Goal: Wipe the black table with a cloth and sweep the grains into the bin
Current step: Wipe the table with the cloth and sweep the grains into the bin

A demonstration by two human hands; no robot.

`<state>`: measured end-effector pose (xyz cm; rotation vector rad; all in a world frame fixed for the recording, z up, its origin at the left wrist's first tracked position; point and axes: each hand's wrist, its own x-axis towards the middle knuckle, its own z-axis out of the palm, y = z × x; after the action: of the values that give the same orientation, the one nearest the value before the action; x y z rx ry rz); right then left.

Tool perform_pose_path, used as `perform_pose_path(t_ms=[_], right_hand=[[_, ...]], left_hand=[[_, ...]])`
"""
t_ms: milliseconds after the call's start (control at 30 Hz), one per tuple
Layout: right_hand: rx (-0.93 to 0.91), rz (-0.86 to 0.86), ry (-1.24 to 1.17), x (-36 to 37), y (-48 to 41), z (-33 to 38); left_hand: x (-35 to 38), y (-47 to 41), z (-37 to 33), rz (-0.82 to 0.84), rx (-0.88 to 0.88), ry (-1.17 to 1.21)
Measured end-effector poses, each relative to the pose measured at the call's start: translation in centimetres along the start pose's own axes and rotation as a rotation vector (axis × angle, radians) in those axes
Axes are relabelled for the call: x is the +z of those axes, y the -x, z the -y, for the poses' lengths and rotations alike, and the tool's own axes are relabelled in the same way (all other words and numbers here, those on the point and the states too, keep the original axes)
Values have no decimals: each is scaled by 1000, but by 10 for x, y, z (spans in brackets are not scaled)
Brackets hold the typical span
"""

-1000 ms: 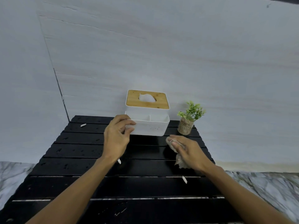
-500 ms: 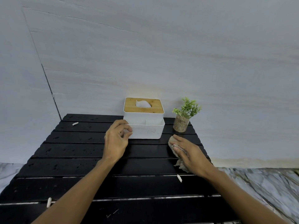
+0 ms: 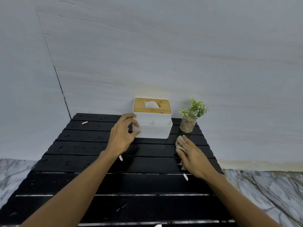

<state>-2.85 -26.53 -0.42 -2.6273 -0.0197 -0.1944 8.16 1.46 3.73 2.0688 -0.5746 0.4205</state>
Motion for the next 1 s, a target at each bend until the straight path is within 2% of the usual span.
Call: perform_pose_path(t_ms=[100, 167, 367, 467, 533, 600, 667, 800, 900, 1000], right_hand=[[101, -39, 6, 7, 2, 24], [94, -25, -14, 11, 8, 44], [-159, 160, -65, 45, 30, 103], [-240, 229, -244, 54, 35, 123], [-174, 95, -352, 52, 29, 126], [-7, -81, -410, 51, 18, 126], [77, -163, -291, 55, 5, 131], [50, -54, -156, 71, -7, 162], [-82, 71, -69, 83, -24, 181], [-172, 191, -100, 88, -35, 191]], left_hand=[[-29, 10, -2, 2, -20, -14], [-53, 23, -1, 22, -47, -51], [-125, 76, 7, 85, -153, -98], [-153, 99, 15, 70, -239, -139], [-169, 110, 22, 51, -281, -163], [-181, 120, 30, 58, -329, -186], [-190, 129, 39, 96, -377, -246], [-197, 146, 55, 139, -407, -368], [-195, 152, 61, 187, -413, -429], [-191, 154, 63, 214, -392, -454]])
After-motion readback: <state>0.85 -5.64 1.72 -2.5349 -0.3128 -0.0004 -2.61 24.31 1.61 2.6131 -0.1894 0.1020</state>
